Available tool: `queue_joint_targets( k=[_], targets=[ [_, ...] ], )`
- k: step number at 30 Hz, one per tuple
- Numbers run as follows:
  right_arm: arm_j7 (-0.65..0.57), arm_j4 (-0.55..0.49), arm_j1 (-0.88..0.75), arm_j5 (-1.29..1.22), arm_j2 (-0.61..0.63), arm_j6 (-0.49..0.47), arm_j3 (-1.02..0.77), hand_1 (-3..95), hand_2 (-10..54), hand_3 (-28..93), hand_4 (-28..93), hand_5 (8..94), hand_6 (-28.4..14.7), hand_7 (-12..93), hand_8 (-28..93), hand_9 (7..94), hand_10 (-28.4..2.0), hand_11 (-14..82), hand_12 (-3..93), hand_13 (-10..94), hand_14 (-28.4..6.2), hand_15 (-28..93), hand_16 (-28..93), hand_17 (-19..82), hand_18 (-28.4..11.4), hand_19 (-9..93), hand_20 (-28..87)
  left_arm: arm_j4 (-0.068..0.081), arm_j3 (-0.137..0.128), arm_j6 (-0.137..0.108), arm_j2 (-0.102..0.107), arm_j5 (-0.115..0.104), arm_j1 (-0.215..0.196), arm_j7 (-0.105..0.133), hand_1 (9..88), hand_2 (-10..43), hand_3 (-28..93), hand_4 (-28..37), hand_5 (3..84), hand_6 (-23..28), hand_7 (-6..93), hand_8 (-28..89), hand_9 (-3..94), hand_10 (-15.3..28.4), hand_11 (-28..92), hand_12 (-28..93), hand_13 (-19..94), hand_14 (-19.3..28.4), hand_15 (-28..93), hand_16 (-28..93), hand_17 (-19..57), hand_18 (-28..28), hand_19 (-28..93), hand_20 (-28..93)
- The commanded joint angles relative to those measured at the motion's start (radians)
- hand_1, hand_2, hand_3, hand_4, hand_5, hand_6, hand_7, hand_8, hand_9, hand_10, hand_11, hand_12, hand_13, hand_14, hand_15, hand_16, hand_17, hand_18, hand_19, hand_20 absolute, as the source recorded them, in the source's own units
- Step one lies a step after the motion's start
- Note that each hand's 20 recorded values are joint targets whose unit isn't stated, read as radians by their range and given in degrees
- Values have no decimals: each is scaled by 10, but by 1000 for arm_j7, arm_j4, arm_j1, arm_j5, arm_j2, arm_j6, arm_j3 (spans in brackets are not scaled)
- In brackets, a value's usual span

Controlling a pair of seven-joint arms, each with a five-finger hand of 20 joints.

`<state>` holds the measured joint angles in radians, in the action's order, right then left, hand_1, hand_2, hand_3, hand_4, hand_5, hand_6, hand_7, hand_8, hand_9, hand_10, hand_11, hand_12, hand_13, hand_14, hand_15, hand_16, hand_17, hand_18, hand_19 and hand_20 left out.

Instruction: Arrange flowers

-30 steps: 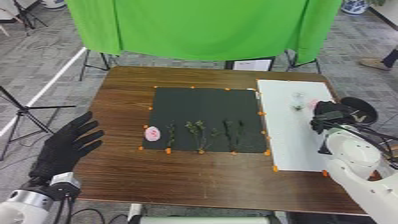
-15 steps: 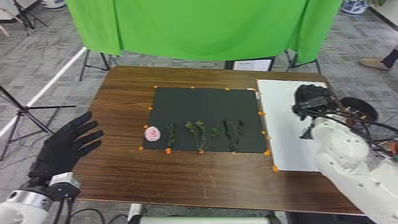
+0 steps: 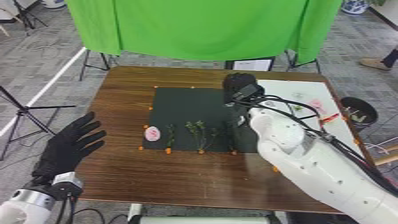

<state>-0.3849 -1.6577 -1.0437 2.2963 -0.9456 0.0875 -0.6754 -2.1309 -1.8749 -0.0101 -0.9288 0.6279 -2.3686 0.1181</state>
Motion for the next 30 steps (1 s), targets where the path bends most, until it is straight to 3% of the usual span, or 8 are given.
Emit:
queue_joint_targets(
  k=[1, 17, 30],
  targets=[
    [46, 89, 83, 37, -208, -27, 97, 475, -95, 871, -283, 713, 33, 457, 29, 877, -44, 134, 478, 736, -25, 614, 426, 273, -187, 751, 490, -1, 10, -13, 2, 1, -5, 1, 244, -11, 699, -283, 272, 42, 188, -105, 230, 114, 195, 176, 171, 162, 323, 0, -100, 202, 390, 110],
    [48, 304, 158, 86, -415, -25, 188, 476, -95, 869, -283, 712, 33, 456, 26, 876, -42, 133, 478, 736, -25, 615, 428, 274, -186, 753, 490, -9, 25, -31, 20, 5, -1, 25, 244, -12, 700, -283, 272, 42, 188, -106, 229, 114, 193, 176, 171, 162, 323, 0, -100, 201, 389, 110],
    [25, 381, 161, 149, -433, -13, 198, 480, -95, 858, -283, 704, 37, 458, 18, 873, -41, 127, 473, 735, -26, 618, 428, 274, -185, 754, 490, -7, 31, -33, 23, 4, 3, 33, 243, -12, 700, -283, 272, 42, 188, -105, 229, 114, 193, 177, 170, 162, 324, 0, -100, 202, 390, 110]
  ],
)
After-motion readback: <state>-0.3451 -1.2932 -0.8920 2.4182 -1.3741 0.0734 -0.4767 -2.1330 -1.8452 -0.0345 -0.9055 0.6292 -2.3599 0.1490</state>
